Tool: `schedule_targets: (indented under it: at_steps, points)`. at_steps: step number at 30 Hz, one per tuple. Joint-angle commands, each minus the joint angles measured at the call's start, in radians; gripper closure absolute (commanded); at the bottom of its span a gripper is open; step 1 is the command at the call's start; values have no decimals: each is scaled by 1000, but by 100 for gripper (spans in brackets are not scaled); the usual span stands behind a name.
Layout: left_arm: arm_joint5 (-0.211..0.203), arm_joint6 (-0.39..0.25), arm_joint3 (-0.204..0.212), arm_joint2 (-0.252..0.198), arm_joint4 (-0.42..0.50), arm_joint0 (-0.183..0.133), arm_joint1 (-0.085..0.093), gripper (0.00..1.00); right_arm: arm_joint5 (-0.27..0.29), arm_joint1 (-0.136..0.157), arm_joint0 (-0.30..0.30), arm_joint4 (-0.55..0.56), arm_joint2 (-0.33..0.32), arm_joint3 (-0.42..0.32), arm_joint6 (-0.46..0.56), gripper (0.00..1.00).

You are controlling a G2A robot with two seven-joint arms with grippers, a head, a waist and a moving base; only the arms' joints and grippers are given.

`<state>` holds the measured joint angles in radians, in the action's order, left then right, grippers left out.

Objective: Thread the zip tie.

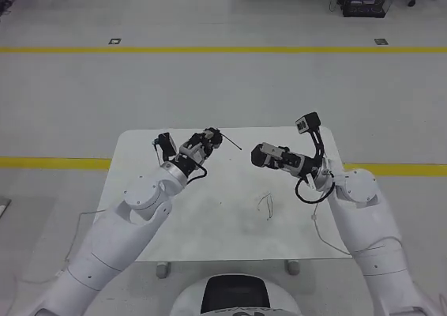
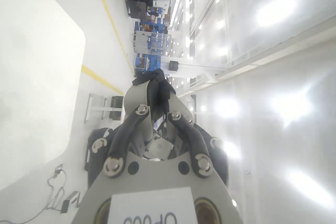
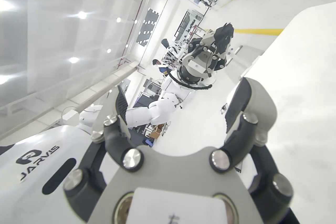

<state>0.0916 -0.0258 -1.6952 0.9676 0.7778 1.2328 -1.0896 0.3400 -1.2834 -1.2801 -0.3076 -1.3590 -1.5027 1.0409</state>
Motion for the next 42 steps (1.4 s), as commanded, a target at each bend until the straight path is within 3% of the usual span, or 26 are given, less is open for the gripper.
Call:
schedule_targets:
  at_steps: [1,3,4,6,8,16,42]
  points:
    - [17,10,0,2,29,1,-4,100,0,-2,10,-7,5,19,2,0]
    - [27,13,-1,4,45,-1,-7,100,0,-6,18,-8,9,31,1,3]
    - [31,13,0,5,57,1,-9,100,0,-8,21,-8,12,39,0,18]
    - [33,11,0,8,63,1,-11,100,0,-11,25,-8,12,47,-6,31]
    - [36,7,1,10,68,1,-14,100,0,-15,28,-6,12,56,-12,51]
    - [48,-8,8,12,68,-2,-23,100,0,-33,34,0,13,72,-19,63]
    - [74,-27,10,37,30,15,-41,100,0,-76,36,51,11,113,-15,83]
